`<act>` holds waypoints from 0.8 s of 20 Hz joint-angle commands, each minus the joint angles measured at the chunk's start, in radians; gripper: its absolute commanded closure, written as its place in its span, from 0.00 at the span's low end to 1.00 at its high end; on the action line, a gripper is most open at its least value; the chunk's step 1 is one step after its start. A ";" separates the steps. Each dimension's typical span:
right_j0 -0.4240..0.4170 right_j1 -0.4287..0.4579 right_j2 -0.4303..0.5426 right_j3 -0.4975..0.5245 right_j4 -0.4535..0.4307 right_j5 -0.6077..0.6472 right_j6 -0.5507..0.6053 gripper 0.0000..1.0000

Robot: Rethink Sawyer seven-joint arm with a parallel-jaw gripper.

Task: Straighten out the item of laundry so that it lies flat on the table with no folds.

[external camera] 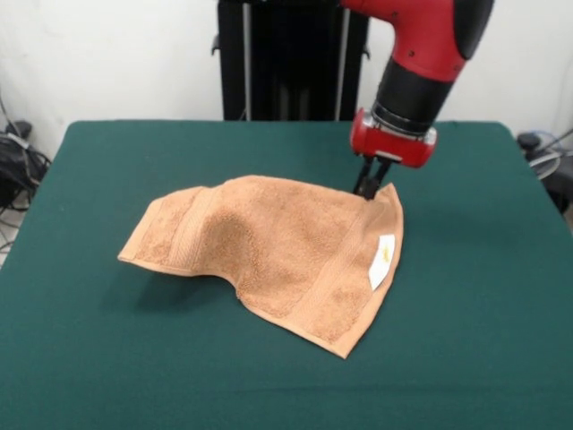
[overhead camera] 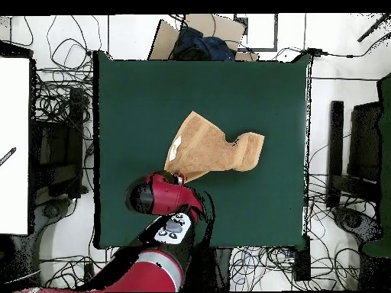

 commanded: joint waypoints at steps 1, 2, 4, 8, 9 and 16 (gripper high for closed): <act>-0.006 -0.013 0.024 -0.040 0.028 0.021 0.191 1.00; -0.018 -0.020 0.042 -0.029 0.033 0.031 0.196 1.00; -0.026 -0.027 0.055 -0.024 0.028 0.033 0.190 1.00; -0.028 -0.033 0.060 -0.009 0.032 0.042 0.198 0.00; -0.031 -0.035 0.064 -0.007 0.033 0.042 0.198 0.00; -0.117 -0.093 0.183 0.084 0.013 0.004 0.198 0.00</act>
